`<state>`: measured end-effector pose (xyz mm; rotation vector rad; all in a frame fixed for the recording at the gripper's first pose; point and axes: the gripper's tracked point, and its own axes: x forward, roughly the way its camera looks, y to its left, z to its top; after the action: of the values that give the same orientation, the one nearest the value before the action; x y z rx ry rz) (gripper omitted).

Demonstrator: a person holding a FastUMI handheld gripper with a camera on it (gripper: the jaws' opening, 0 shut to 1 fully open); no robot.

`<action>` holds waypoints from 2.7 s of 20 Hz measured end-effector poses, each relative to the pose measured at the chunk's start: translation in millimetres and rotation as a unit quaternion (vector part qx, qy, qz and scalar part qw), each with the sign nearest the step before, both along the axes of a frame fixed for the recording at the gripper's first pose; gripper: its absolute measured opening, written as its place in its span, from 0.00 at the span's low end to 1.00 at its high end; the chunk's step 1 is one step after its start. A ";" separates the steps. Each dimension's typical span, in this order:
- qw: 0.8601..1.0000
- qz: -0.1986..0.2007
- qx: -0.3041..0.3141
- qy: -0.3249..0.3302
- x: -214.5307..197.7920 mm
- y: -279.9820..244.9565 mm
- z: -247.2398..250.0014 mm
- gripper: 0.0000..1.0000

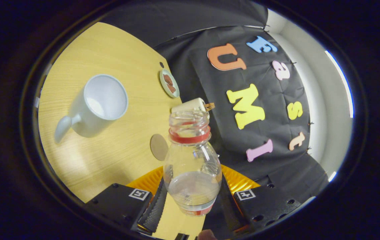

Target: Take the bottle from table, then pour the juice into the cup, finally place the bottle on the coaster

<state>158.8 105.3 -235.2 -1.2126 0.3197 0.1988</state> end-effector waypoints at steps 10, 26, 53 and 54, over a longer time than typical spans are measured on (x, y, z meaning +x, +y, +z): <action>0.987 0.039 -0.142 -0.069 12.6 21.6 5.8 0.79; 0.970 0.068 -0.205 -0.115 21.0 37.1 19.1 0.79; 0.949 0.067 -0.272 -0.145 28.0 28.1 51.3 0.79; 0.948 0.067 -0.275 -0.146 27.9 27.7 53.2 0.79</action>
<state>186.7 133.0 -182.0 -1.7951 0.0260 0.0412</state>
